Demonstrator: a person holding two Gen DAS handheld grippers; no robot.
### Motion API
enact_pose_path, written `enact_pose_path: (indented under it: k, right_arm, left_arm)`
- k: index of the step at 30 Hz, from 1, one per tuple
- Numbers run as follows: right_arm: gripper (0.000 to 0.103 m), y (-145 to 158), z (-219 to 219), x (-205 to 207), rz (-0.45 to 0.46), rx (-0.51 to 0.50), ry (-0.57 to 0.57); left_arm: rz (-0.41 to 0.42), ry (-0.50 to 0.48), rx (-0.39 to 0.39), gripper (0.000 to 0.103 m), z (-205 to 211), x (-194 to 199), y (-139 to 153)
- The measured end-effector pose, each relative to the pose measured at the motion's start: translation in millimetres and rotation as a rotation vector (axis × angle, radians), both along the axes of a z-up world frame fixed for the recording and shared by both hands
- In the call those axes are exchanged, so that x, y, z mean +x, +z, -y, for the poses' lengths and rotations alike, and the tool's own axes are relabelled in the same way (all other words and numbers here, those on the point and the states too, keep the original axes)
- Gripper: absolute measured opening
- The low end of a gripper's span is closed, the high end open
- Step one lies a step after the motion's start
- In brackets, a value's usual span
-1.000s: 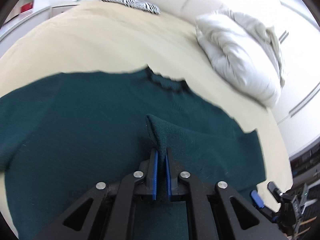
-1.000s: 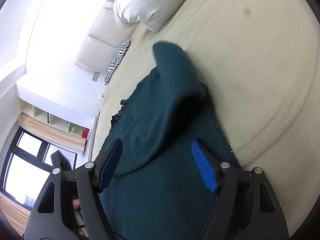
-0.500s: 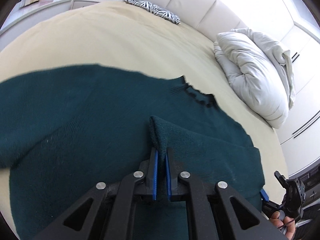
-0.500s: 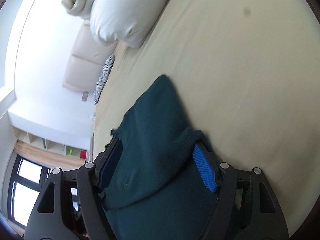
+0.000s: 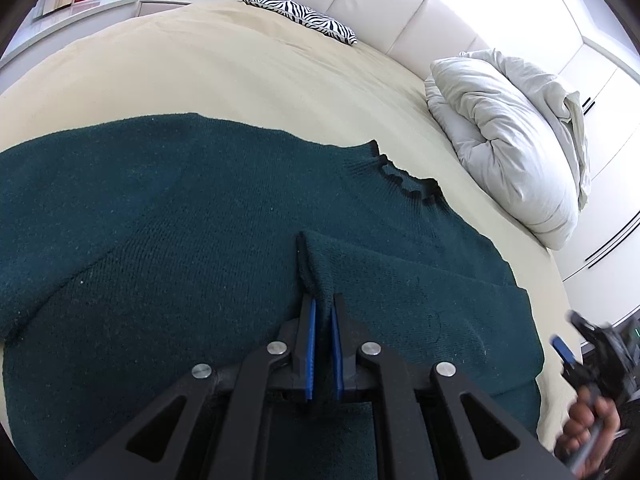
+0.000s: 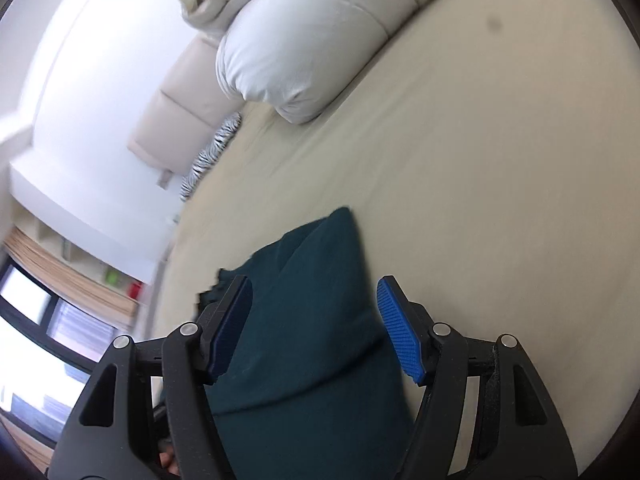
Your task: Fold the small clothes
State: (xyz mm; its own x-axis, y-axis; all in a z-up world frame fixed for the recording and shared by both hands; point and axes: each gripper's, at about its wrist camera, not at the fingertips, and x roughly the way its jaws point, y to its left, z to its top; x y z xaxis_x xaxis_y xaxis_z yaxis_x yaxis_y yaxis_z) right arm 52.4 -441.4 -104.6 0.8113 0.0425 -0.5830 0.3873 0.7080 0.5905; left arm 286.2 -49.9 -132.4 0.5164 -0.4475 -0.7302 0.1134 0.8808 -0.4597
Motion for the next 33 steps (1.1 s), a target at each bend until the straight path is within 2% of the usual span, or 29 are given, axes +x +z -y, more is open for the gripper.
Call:
enact_pose_path:
  k: [2, 4, 5, 7, 9, 11, 16, 19, 26, 28, 29, 31, 33]
  right_arm:
    - [0.064, -5.8, 1.4, 26.9, -0.089, -0.059, 0.015]
    - [0.058, -18.8, 2.5, 55.1, -0.148, -0.082, 0.059]
    - [0.05, -27.0, 3.4, 66.6, -0.193, -0.094, 0.061]
    - [0.038, -33.3, 2.5, 77.2, -0.215, -0.14, 0.052]
    - [0.015, -31.3, -2.0, 80.3, -0.231, -0.196, 0.056]
    - [0.009, -30.8, -1.7, 78.9, -0.222, -0.22, 0.052]
    - [0.007, -23.5, -7.6, 70.2, -0.176, -0.26, 0.03]
    - [0.007, -40.9, 1.4, 72.3, -0.195, -0.238, 0.023]
    - [0.006, -45.5, 2.1, 71.6, -0.188, -0.252, 0.013]
    - [0.013, -37.7, 2.8, 64.7, -0.209, -0.23, -0.005]
    - [0.022, -28.9, -1.0, 56.3, -0.216, -0.238, -0.023]
    - [0.024, -6.9, -16.1, 31.0, -0.142, -0.263, -0.016]
    - [0.024, 6.3, -35.5, 16.9, -0.113, -0.313, 0.031]
  left_arm:
    - [0.0, -0.001, -0.002, 0.008, -0.4, 0.1, -0.2]
    - [-0.007, -0.001, -0.012, 0.008, -1.3, 2.4, 0.3]
    - [-0.008, -0.003, -0.009, 0.008, -0.7, 3.4, 1.6]
    - [0.011, -0.013, 0.015, 0.008, 2.6, 5.7, 7.2]
    - [0.038, -0.017, 0.037, 0.008, 4.8, 7.3, 12.3]
    - [0.059, -0.01, 0.037, 0.008, 6.0, 8.4, 16.3]
    - [0.076, 0.011, 0.05, 0.008, 8.2, 6.7, 11.0]
    - [0.081, -0.001, 0.074, 0.009, 10.7, 6.4, 1.9]
    - [0.081, -0.003, 0.016, 0.011, 1.2, 5.9, -5.6]
    - [0.086, -0.004, 0.02, 0.012, 1.7, 5.0, -6.5]
    - [0.088, -0.004, 0.022, 0.012, 2.1, 4.9, -6.6]
    - [0.096, -0.004, 0.034, 0.012, 4.0, 3.8, -6.7]
    - [0.101, -0.003, 0.042, 0.012, 5.8, 2.5, -6.1]
